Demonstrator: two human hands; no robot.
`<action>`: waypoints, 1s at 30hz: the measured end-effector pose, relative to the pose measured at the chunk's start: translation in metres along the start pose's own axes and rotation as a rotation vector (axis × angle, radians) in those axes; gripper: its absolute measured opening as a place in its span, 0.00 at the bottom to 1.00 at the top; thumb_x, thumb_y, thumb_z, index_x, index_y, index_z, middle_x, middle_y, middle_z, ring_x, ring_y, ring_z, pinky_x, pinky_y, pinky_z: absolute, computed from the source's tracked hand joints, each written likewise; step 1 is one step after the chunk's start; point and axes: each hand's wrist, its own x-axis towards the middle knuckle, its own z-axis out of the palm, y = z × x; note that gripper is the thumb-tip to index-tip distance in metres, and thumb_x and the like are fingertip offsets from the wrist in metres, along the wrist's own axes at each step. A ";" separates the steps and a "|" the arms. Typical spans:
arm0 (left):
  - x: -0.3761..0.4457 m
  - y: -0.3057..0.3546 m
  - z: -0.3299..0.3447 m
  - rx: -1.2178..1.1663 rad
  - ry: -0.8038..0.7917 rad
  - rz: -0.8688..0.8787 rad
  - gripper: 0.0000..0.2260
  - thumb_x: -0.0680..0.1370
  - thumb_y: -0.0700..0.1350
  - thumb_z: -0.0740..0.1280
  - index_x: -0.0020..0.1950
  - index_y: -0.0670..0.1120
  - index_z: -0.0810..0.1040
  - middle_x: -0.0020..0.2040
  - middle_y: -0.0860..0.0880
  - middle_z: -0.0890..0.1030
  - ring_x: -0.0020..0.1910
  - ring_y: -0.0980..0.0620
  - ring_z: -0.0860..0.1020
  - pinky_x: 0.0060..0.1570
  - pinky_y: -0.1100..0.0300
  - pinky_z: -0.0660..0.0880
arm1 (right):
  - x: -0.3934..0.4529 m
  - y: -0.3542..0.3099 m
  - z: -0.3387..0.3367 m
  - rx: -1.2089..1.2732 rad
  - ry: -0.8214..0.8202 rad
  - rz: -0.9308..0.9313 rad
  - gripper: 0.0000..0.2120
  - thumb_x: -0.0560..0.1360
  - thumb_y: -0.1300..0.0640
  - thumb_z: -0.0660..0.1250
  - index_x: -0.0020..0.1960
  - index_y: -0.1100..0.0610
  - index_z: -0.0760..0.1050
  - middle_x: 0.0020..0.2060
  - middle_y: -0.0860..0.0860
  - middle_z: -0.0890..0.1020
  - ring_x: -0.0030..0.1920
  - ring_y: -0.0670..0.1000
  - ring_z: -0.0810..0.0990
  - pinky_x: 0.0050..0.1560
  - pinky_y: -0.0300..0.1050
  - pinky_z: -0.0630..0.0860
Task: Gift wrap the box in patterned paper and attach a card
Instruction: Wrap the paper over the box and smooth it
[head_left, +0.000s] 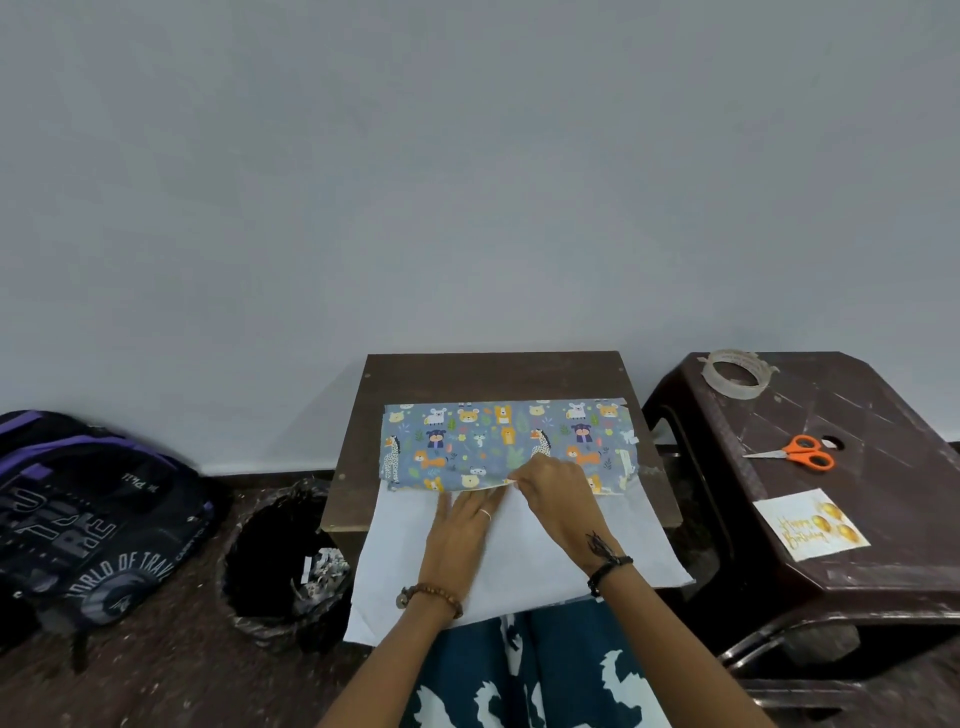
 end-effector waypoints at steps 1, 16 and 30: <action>-0.002 -0.002 0.000 -0.004 -0.017 0.015 0.21 0.68 0.37 0.63 0.59 0.48 0.78 0.56 0.53 0.81 0.58 0.54 0.70 0.51 0.56 0.79 | -0.001 0.002 0.004 -0.018 -0.003 -0.022 0.13 0.76 0.66 0.58 0.49 0.59 0.82 0.46 0.55 0.82 0.46 0.56 0.79 0.50 0.47 0.72; -0.011 -0.002 0.008 -0.241 -0.110 -0.143 0.18 0.81 0.41 0.55 0.71 0.48 0.66 0.73 0.52 0.63 0.74 0.57 0.57 0.68 0.71 0.37 | 0.036 -0.003 0.002 -0.312 0.033 -0.060 0.16 0.68 0.55 0.74 0.51 0.58 0.73 0.44 0.53 0.76 0.34 0.53 0.73 0.35 0.44 0.69; -0.014 0.001 -0.001 -0.389 -0.003 -0.210 0.30 0.76 0.37 0.63 0.74 0.54 0.57 0.74 0.56 0.45 0.54 0.51 0.74 0.43 0.63 0.78 | 0.046 0.005 0.000 -0.103 -0.107 -0.070 0.21 0.77 0.52 0.60 0.69 0.54 0.66 0.71 0.51 0.64 0.68 0.52 0.65 0.65 0.48 0.63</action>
